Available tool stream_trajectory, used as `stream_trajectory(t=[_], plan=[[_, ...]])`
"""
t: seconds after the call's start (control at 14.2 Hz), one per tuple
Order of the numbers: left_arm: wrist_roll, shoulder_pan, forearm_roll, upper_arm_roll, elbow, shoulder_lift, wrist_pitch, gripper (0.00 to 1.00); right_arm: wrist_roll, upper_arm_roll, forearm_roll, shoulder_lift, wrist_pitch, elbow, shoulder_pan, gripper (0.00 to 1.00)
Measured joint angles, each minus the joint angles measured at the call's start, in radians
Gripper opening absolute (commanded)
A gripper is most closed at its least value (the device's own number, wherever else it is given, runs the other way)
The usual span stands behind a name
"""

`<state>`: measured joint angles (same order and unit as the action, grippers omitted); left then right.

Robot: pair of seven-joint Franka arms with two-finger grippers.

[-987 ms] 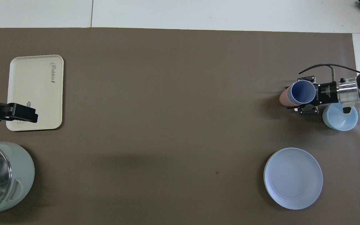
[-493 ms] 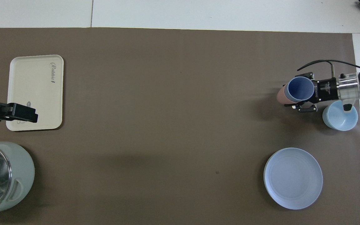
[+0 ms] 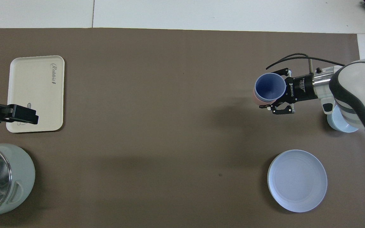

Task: Place cup on tray
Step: 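Lift the cup with the right gripper and carry it toward the center, then reach the left gripper to the cup while the right gripper holds it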

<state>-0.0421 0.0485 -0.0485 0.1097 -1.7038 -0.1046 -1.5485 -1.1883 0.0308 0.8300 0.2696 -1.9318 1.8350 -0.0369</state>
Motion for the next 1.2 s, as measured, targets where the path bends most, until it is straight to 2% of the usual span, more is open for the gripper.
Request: stream_trajectory(t=[0.35,0.63,0.92,1.06,1.2], plan=[[0.0,0.0,0.0,0.0,0.0,0.0,0.0,1.0,-0.126,-0.001,-0.011,-0.053,-0.078,0.007,0.195,0.0],[-0.001,0.0,0.0,0.001,0.003,0.002,-0.012,1.0,-0.266,-0.001,-0.103,-0.089,-0.133,0.007,0.313,0.0],[-0.002,-0.003,0.0,0.013,0.088,0.092,-0.027,1.0,-0.387,-0.002,-0.112,-0.113,-0.187,0.003,0.392,0.0],[0.103,-0.037,-0.005,0.025,0.114,0.137,-0.043,1.0,-0.412,-0.001,-0.141,-0.118,-0.191,-0.006,0.412,0.0],[0.361,-0.141,-0.019,0.035,0.103,0.15,-0.12,1.0,-0.428,-0.001,-0.184,-0.119,-0.191,-0.03,0.428,0.0]])
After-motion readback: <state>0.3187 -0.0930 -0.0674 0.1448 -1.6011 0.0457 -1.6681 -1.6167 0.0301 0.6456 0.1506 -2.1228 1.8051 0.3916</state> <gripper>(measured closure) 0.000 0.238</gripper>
